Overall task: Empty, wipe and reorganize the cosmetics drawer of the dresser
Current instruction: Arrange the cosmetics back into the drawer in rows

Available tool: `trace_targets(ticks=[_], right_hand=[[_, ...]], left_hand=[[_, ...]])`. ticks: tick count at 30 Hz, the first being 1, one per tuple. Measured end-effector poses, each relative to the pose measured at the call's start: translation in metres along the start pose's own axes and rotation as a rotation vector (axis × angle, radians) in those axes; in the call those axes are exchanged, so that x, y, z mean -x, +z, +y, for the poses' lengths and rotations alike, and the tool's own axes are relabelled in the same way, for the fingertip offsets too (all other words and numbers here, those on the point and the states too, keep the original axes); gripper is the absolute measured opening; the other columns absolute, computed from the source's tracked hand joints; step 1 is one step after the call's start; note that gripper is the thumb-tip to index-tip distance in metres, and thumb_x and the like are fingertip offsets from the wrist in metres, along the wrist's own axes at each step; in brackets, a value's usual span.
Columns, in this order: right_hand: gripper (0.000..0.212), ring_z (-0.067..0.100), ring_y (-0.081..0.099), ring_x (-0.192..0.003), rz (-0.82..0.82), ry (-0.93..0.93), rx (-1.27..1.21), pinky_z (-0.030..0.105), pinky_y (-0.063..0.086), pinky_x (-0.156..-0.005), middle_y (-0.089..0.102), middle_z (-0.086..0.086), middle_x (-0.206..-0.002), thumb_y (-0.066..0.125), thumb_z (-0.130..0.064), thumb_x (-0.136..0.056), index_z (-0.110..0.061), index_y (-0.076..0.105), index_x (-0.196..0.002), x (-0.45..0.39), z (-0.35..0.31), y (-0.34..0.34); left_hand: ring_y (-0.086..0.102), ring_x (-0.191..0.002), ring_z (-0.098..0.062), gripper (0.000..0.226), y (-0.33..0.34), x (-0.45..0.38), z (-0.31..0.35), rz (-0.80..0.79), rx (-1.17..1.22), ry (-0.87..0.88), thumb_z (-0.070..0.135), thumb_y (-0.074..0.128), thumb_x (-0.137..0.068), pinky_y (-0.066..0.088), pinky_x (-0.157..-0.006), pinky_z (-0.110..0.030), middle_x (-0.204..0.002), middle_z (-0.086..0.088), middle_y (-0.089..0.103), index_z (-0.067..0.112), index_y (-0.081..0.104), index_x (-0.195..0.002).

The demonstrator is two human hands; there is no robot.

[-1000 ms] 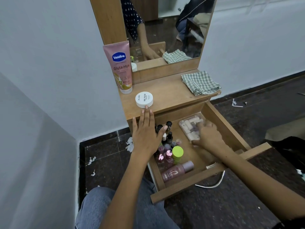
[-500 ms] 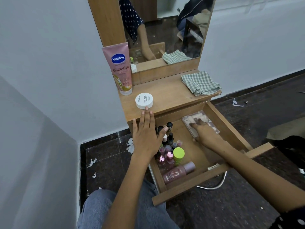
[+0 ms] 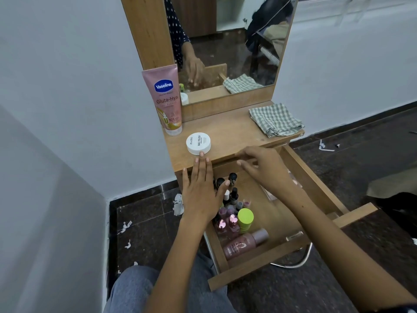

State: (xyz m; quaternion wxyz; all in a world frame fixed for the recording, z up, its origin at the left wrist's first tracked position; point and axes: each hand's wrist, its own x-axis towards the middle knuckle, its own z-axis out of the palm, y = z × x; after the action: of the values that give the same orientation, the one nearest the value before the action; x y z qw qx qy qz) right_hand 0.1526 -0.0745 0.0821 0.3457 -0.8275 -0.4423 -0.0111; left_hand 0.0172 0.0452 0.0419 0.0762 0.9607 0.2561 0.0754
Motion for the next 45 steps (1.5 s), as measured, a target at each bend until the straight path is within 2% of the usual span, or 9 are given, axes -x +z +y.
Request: trace_targets(ticks=[4, 11, 14, 17, 21, 30, 33, 38, 45], right_hand=[[0.027, 0.019, 0.062, -0.103, 0.012, -0.088, 0.007, 0.043, 0.053, -0.084, 0.066, 0.001, -0.115, 0.059, -0.008, -0.087, -0.018, 0.066, -0.111, -0.031, -0.010, 0.020], [0.059, 0.025, 0.023, -0.143, -0.403, -0.214, 0.204, 0.041, 0.030, -0.114, 0.025, 0.004, -0.157, 0.049, 0.001, -0.089, -0.027, 0.044, -0.141, -0.066, -0.023, 0.042], [0.048, 0.026, 0.029, -0.140, -0.357, -0.168, 0.212, 0.042, 0.033, -0.111, 0.030, 0.007, -0.154, 0.048, -0.006, -0.091, -0.019, 0.048, -0.136, -0.064, -0.023, 0.037], [0.032, 0.028, 0.048, -0.122, -0.200, -0.093, 0.207, 0.039, 0.046, -0.093, 0.047, 0.008, -0.139, 0.061, -0.023, -0.087, -0.013, 0.055, -0.116, -0.055, -0.015, 0.027], [0.035, 0.025, 0.054, -0.100, -0.094, 0.003, 0.185, 0.033, 0.041, -0.072, 0.059, 0.007, -0.112, 0.073, -0.037, -0.078, -0.012, 0.054, -0.093, -0.050, -0.011, 0.018], [0.044, 0.021, 0.051, -0.077, -0.115, 0.024, 0.209, 0.029, 0.033, -0.053, 0.056, 0.003, -0.085, 0.078, -0.039, -0.062, -0.017, 0.053, -0.091, -0.025, -0.001, -0.018], [0.044, 0.018, 0.058, -0.077, -0.131, 0.112, 0.156, 0.035, 0.048, -0.060, 0.062, -0.001, -0.083, 0.076, -0.046, -0.056, -0.022, 0.055, -0.086, -0.004, 0.013, -0.037], [0.037, 0.018, 0.057, -0.079, -0.302, 0.361, 0.279, 0.030, 0.044, -0.061, 0.062, 0.000, -0.085, 0.082, -0.038, -0.057, -0.018, 0.058, -0.077, 0.039, 0.044, -0.055], [0.035, 0.023, 0.061, -0.097, -0.482, 0.581, 0.525, 0.033, 0.050, -0.080, 0.063, 0.007, -0.106, 0.072, -0.037, -0.075, -0.016, 0.058, -0.098, 0.073, 0.059, -0.030]], left_hand=[[-0.023, -0.141, -0.014, 0.090, 0.001, 0.000, 0.001, 0.007, 0.001, -0.008, 0.067, -0.013, -0.077, -0.022, -0.108, -0.037, -0.156, -0.002, -0.023, 0.013, -0.012, -0.150], [-0.026, -0.139, -0.013, 0.090, 0.003, 0.000, 0.003, 0.018, 0.031, -0.023, 0.067, -0.010, -0.077, -0.021, -0.109, -0.038, -0.155, -0.002, -0.021, 0.013, -0.009, -0.150], [-0.028, -0.138, -0.012, 0.091, 0.002, 0.000, 0.002, 0.021, 0.029, -0.018, 0.066, -0.012, -0.076, -0.021, -0.109, -0.038, -0.152, -0.001, -0.026, 0.013, -0.010, -0.150], [-0.027, -0.137, -0.011, 0.089, 0.004, 0.000, 0.001, 0.051, 0.048, -0.008, 0.065, -0.008, -0.079, -0.022, -0.109, -0.036, -0.151, 0.000, -0.024, 0.012, -0.004, -0.151], [-0.024, -0.139, -0.011, 0.088, 0.005, -0.001, 0.002, 0.057, 0.043, -0.007, 0.064, -0.006, -0.081, -0.020, -0.110, -0.037, -0.153, -0.001, -0.020, 0.012, -0.001, -0.151], [-0.028, -0.136, -0.011, 0.090, 0.002, -0.001, 0.004, 0.007, -0.001, -0.022, 0.064, -0.013, -0.077, -0.020, -0.109, -0.038, -0.148, 0.000, -0.030, 0.013, -0.010, -0.150], [-0.029, -0.136, -0.010, 0.090, 0.002, -0.001, 0.003, 0.003, -0.018, -0.020, 0.064, -0.014, -0.076, -0.019, -0.109, -0.039, -0.148, 0.000, -0.031, 0.012, -0.010, -0.150], [-0.029, -0.136, -0.011, 0.091, 0.002, -0.001, 0.004, -0.003, -0.010, -0.011, 0.065, -0.013, -0.077, -0.020, -0.109, -0.039, -0.148, -0.001, -0.030, 0.011, -0.009, -0.150], [-0.022, -0.143, -0.016, 0.076, -0.001, -0.001, 0.003, -0.030, -0.013, -0.029, 0.058, 0.015, -0.097, -0.019, -0.111, -0.040, -0.155, -0.005, -0.024, 0.011, -0.012, -0.150]])
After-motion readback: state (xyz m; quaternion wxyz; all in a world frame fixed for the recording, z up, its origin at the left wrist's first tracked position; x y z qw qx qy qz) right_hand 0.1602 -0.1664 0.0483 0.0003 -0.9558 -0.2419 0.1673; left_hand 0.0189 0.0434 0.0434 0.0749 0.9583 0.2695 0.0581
